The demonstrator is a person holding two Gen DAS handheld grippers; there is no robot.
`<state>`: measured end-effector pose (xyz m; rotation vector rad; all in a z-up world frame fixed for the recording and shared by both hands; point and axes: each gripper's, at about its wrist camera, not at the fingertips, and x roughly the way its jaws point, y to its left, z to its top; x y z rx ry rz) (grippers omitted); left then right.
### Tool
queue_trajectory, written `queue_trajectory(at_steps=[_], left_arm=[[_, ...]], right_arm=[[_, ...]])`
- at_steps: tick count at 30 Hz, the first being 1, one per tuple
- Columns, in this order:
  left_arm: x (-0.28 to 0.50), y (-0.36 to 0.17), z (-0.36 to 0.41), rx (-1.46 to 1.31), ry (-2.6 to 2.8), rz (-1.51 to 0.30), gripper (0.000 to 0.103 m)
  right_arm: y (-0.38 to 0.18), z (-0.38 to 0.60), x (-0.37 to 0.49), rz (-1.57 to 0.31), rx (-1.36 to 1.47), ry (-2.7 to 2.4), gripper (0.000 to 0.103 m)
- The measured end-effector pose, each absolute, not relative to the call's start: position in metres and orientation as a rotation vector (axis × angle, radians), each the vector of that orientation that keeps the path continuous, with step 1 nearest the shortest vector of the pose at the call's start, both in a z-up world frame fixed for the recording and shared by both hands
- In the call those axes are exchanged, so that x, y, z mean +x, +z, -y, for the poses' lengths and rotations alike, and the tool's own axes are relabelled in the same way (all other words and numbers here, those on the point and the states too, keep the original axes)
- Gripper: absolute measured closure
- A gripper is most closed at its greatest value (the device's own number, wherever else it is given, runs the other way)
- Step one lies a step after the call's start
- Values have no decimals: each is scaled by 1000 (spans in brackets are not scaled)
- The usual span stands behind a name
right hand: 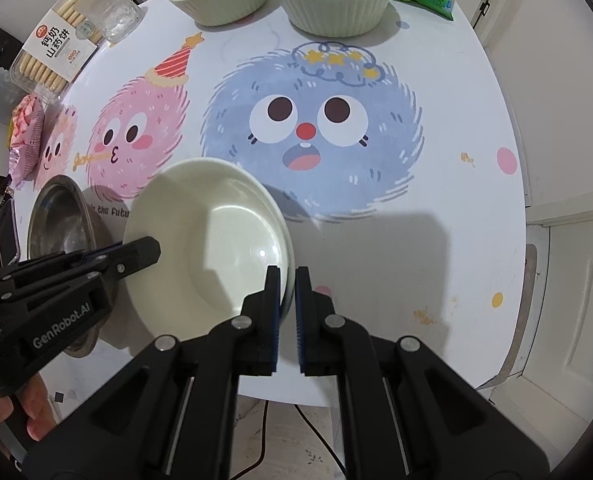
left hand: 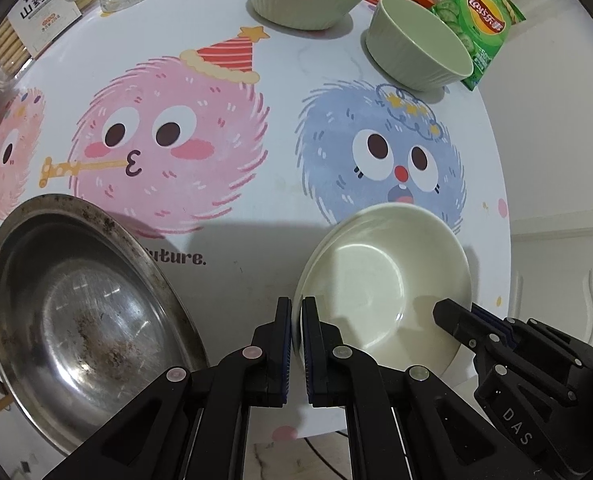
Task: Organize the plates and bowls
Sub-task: 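Lift the cream bowl with both grippers and carry it beside the steel bowls, then lower the cream bowl onto the table and open both grippers, then move both open grippers to the pale green ceramic bowl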
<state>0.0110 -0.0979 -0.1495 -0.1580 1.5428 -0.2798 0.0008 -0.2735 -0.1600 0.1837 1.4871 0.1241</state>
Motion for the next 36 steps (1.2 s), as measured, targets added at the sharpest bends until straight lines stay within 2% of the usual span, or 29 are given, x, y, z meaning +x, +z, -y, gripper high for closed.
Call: queue_trajectory(at_steps=[11,13,16,18,21,24,27,31,36], left_arm=[[10,-151,99,-175,-271,-1545,96],[10,-149,98,-169,-256,-1538,90],[11,-144,94,-180,-258,-1524,72],[12,-139,90,-185,-252,-1505,48],[15,-132,87,-195,-252,-1486,39],[18,-126,85,-216,-258,-1470,27],[23,-118,84,-227,-262,-1449,20],[37,-107,86,-225,-264,-1426,19],[69,-91,86,-225,-233,-1400,19]], right_arm=[[-161,277,-2,-1480,207,106,91],[-158,276,-1,-1471,200,106,86],[-154,276,1,-1461,201,105,74],[-150,278,2,-1445,205,95,69],[-143,282,4,-1424,217,75,52],[-136,285,8,-1415,225,74,50],[-130,288,14,-1406,235,82,50],[-115,298,29,-1380,254,71,44],[-93,307,65,-1341,268,86,44]])
